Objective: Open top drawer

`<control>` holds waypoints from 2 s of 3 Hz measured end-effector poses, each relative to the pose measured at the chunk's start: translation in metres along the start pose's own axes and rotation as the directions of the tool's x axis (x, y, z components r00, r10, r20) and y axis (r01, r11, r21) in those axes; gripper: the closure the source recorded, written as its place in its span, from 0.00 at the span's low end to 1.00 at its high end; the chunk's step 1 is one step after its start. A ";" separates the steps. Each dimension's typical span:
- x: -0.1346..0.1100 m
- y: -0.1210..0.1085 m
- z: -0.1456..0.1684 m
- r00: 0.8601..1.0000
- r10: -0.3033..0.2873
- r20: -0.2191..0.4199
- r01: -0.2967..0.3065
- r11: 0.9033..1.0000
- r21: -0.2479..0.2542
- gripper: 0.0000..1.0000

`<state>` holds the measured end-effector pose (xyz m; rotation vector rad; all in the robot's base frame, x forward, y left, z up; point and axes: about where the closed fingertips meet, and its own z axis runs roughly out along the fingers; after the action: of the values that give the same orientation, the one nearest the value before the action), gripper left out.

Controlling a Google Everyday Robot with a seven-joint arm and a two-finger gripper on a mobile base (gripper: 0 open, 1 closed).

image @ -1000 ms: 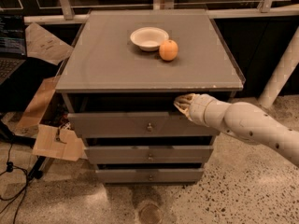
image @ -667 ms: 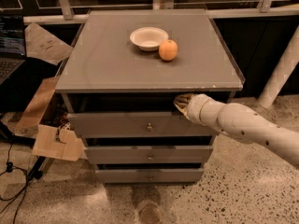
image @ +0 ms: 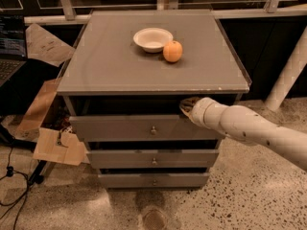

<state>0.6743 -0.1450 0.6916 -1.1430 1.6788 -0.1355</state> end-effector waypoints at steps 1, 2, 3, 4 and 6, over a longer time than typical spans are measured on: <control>0.004 0.007 0.004 0.999 -0.036 -0.024 0.035 0.998 -0.042 1.00; 0.002 0.006 0.004 0.998 -0.053 -0.030 0.051 0.997 -0.054 1.00; 0.012 0.007 -0.001 0.996 -0.077 -0.052 0.072 0.994 -0.087 1.00; 0.009 0.005 -0.002 0.996 -0.077 -0.052 0.072 0.994 -0.087 1.00; 0.002 0.006 -0.031 0.999 0.014 -0.030 -0.018 0.992 -0.125 1.00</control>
Offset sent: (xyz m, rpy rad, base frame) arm -0.0053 -0.0227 -0.0276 -0.2322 0.1001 0.1157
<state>0.6461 -0.1560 0.7000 -1.2254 1.7424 -0.0370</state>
